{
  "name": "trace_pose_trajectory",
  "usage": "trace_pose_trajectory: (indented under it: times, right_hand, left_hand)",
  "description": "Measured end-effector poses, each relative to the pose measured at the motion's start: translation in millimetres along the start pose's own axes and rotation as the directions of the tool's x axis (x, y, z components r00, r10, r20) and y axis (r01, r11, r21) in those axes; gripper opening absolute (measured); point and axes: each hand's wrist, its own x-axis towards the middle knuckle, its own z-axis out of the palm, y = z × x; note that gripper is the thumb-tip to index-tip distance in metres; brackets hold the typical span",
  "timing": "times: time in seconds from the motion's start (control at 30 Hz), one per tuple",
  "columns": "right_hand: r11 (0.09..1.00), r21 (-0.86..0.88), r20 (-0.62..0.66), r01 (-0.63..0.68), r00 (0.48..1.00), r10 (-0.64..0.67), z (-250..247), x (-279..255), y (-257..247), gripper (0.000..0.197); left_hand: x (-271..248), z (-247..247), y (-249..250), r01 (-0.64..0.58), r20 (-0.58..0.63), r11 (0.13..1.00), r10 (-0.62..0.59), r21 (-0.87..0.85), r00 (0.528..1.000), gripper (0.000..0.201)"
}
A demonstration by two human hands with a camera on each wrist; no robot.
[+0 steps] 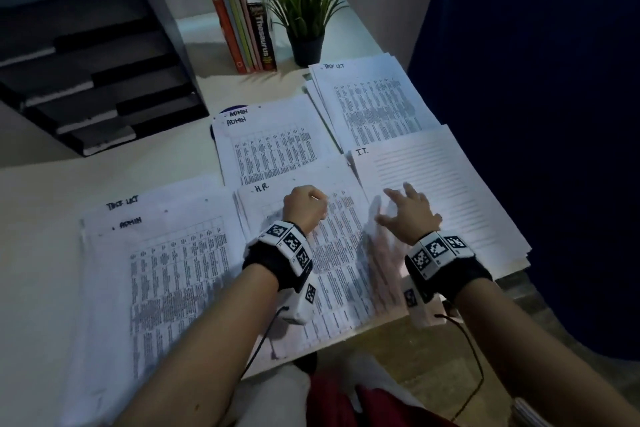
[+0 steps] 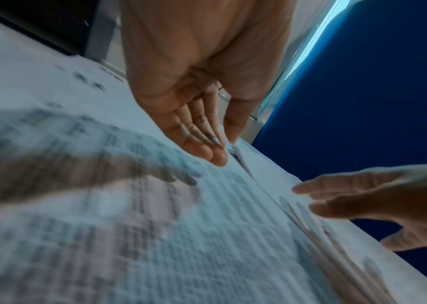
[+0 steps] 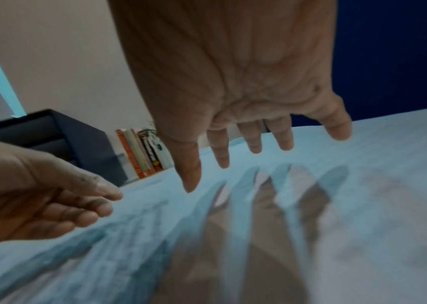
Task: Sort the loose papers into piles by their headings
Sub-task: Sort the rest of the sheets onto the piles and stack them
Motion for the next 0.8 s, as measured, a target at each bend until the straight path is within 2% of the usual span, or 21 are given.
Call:
trace_pose_trajectory:
  times: [0.1, 0.23, 0.37, 0.47, 0.53, 0.67, 0.73, 0.8]
  right_hand:
    - [0.988, 0.042, -0.010, 0.149, 0.989, -0.148, 8.4, -2.8, -47.5, 0.059]
    - [0.943, 0.096, -0.001, 0.319, 0.947, -0.321, 31.6, -10.7, -116.7, 0.054]
    - [0.904, 0.075, 0.076, 0.420, 0.902, -0.425, 67.4, -25.5, -180.7, 0.051]
    - [0.895, 0.040, 0.144, 0.445, 0.883, -0.446, 95.7, -41.4, -217.9, 0.051]
    - [0.894, 0.015, 0.173, 0.447, 0.880, -0.443, 110.5, -48.3, -236.9, 0.054]
    - [0.904, -0.044, 0.183, 0.426, 0.892, -0.412, 130.6, -54.8, -262.7, 0.064]
    - [0.905, -0.127, 0.179, 0.405, 0.907, -0.381, 138.0, -58.7, -269.9, 0.070]
    - [0.899, -0.206, 0.162, 0.386, 0.920, -0.357, 144.6, -62.5, -273.7, 0.074]
  left_hand:
    - [-2.1, -47.0, -14.5, -0.017, -0.078, 1.000, 0.017, 0.002, 0.997, 0.023]
    - [-6.7, -121.2, -40.9, -0.021, -0.183, 0.998, 0.032, 0.064, 0.983, 0.017]
    - [-11.5, -195.8, -82.1, 0.016, -0.238, 0.979, 0.033, 0.201, 0.971, 0.020]
    - [-12.1, -239.5, -118.3, 0.076, -0.281, 0.961, 0.002, 0.266, 0.960, 0.016]
    - [-9.0, -260.3, -138.6, 0.096, -0.264, 0.942, -0.009, 0.322, 0.965, 0.021]
    - [0.7, -283.9, -164.0, 0.071, -0.140, 0.879, -0.005, 0.471, 0.990, 0.058]
    - [5.7, -288.9, -169.4, 0.053, -0.079, 0.854, -0.014, 0.517, 0.997, 0.062]
    - [8.1, -291.1, -170.6, 0.000, -0.034, 0.852, 0.021, 0.523, 0.999, 0.058]
